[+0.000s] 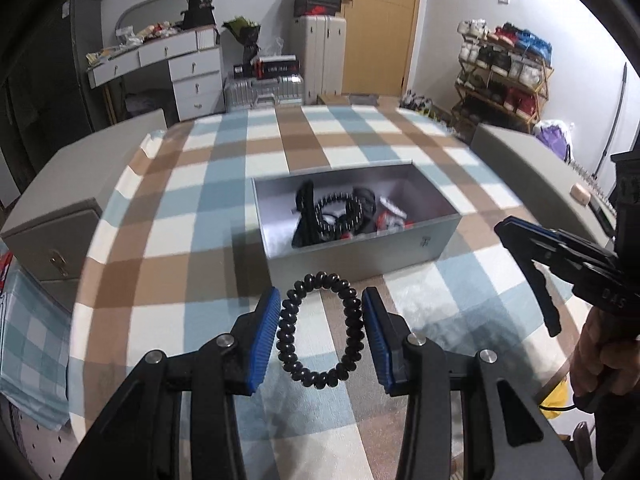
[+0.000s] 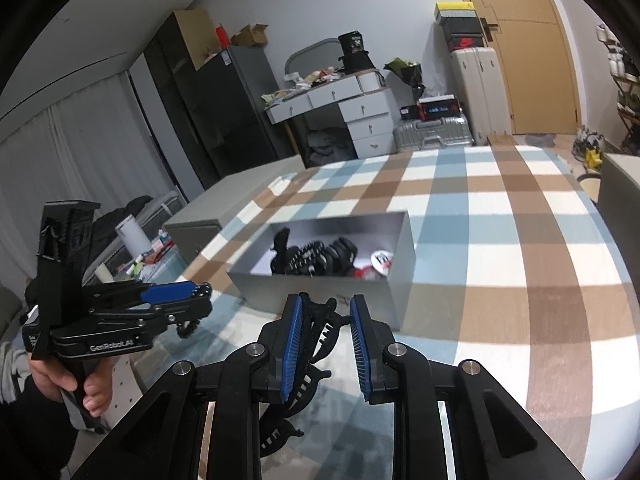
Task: Organize jewelry
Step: 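Carry the bracelet with the left gripper while the right gripper carries the claw clip into the box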
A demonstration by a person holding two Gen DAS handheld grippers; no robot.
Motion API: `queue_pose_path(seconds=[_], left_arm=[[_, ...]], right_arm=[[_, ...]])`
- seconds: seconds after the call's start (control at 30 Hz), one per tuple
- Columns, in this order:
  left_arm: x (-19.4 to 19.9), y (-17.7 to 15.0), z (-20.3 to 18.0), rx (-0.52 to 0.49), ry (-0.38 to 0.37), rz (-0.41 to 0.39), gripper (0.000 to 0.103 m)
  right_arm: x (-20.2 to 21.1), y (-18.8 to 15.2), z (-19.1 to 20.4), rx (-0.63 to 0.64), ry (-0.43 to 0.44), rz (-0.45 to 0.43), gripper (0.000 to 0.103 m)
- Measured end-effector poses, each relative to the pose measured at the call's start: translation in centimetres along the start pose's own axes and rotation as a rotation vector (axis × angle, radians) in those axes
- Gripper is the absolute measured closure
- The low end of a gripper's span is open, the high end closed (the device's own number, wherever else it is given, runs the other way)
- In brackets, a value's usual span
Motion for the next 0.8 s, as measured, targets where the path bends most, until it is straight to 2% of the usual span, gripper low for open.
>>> queue_pose_path(seconds=[0.13, 0.37, 0.8], left_arm=[[0.3, 1.7, 0.5, 0.008, 0.000, -0.041, 0.067], [-1.3, 4.8, 0.7, 0.029, -0.048, -0.108, 0.067], [-5.5, 6.2, -0.3, 0.044, -0.151, -0.087, 0.067]], right_arm=[[-0.4, 1.5, 0.5, 0.008, 0.009, -0.013, 0.080], [-2.4, 3.7, 1.3, 0.024, 0.025, -0.026, 0.080], [-8.0, 7.2, 0.0, 0.018, 0.044, -0.040, 0.080]])
Point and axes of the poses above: each gripper's, at about its wrist camera, not at the fingertips, and x roughly against the way its jaws point, z to its left, y to its top, the point moved 7 cm from there along -x, roughly the way its jaws point, and after that the axes turned 13 degrees about -z, right-handed, at the moved point
